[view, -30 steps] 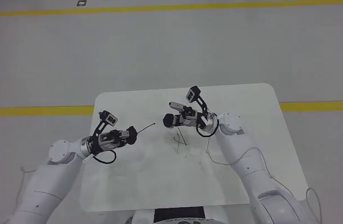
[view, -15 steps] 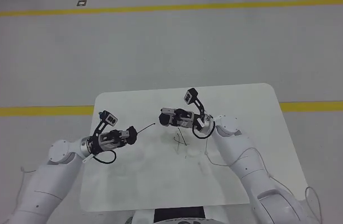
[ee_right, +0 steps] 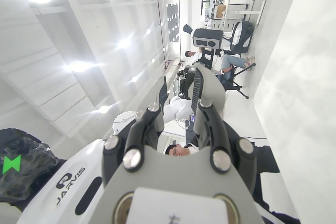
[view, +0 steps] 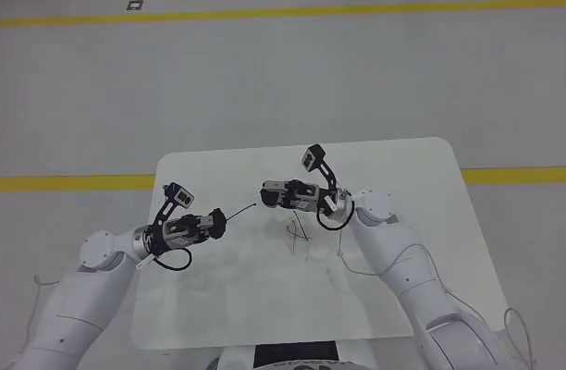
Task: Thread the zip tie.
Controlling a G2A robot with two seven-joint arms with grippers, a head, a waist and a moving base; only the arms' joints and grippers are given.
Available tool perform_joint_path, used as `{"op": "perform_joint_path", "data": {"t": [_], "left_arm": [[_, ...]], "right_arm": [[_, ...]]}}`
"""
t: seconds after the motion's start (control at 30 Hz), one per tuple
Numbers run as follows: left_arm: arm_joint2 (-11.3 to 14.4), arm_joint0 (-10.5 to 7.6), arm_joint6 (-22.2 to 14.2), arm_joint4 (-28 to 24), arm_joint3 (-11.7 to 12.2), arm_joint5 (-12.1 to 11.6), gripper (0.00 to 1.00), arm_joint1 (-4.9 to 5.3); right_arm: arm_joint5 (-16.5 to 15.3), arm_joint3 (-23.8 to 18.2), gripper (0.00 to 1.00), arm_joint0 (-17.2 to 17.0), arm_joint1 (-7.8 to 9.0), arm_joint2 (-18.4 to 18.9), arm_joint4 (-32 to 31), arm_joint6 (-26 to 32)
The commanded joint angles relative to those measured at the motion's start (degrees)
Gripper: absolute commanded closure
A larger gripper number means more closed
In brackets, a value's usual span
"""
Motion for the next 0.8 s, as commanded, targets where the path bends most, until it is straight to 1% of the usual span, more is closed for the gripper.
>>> {"op": "perform_joint_path", "data": {"t": [0.0, 0.17, 0.43, 0.67, 0.77], "left_arm": [[0.00, 0.00, 0.00, 0.00, 0.00, 0.00, 1.00, 0.00], [0.00, 0.00, 0.00, 0.00, 0.00, 0.00, 1.00, 0.00], [0.00, 0.00, 0.00, 0.00, 0.00, 0.00, 1.00, 0.00], [0.00, 0.00, 0.00, 0.00, 0.00, 0.00, 1.00, 0.00], [0.00, 0.00, 0.00, 0.00, 0.00, 0.00, 1.00, 0.00]], "right_arm": [[0.07, -0.18, 0.78, 0.08, 0.07, -0.42, 0.07, 0.22], [0.28, -0.11, 0.78, 0.38, 0.22, -1.31, 0.38, 0.46], [-0.12, 0.09, 0.90, 0.73, 0.48, -2.42, 1.16, 0.76], [-0.09, -0.24, 0.89, 0.92, 0.73, -3.29, 1.56, 0.87], [-0.05, -0.24, 0.87, 0.99, 0.82, -3.70, 1.60, 0.90]]}}
